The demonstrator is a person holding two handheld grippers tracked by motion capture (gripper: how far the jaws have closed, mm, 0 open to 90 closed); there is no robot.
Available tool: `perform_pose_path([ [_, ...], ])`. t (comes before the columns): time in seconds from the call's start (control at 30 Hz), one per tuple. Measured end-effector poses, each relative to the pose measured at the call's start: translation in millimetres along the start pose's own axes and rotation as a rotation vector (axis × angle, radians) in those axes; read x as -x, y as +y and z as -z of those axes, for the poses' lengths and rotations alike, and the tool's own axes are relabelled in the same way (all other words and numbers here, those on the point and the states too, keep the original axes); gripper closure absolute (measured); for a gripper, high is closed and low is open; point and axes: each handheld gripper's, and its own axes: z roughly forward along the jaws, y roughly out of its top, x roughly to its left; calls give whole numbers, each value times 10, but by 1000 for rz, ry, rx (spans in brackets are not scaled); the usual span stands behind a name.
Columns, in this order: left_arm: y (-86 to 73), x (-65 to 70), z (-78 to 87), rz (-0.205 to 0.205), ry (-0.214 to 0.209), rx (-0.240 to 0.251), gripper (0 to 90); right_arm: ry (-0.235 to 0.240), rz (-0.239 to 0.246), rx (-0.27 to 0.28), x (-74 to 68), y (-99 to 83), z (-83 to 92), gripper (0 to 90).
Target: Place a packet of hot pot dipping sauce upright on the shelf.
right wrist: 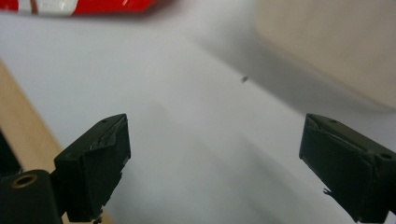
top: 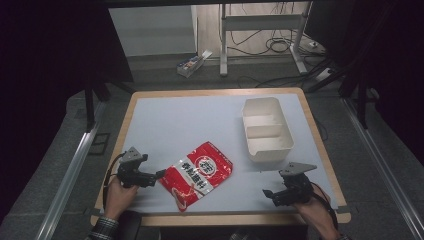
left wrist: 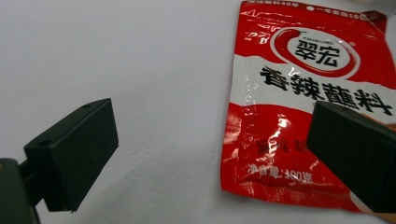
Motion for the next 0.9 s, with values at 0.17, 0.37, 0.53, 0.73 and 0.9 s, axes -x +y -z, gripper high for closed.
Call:
perform_pose_path([
  [0.17,47,15,-122,2,70,-55,24,-5,31,-4,-31,17,-21,83],
  [0.37,36,-103,-95,83,159,-53,21,26,76,-14,-102,29,-55,84],
  [0.53,54,-193,-136,90,123,-79,21,61,79,-34,-121,13,-109,84],
  [0.73,121,-181,-208,-3,107,-104,213,56,91,-44,-145,11,-133,84],
  [0.9,195,-162,-289,-37,21,-109,620,60,97,-58,-144,-2,-160,89],
])
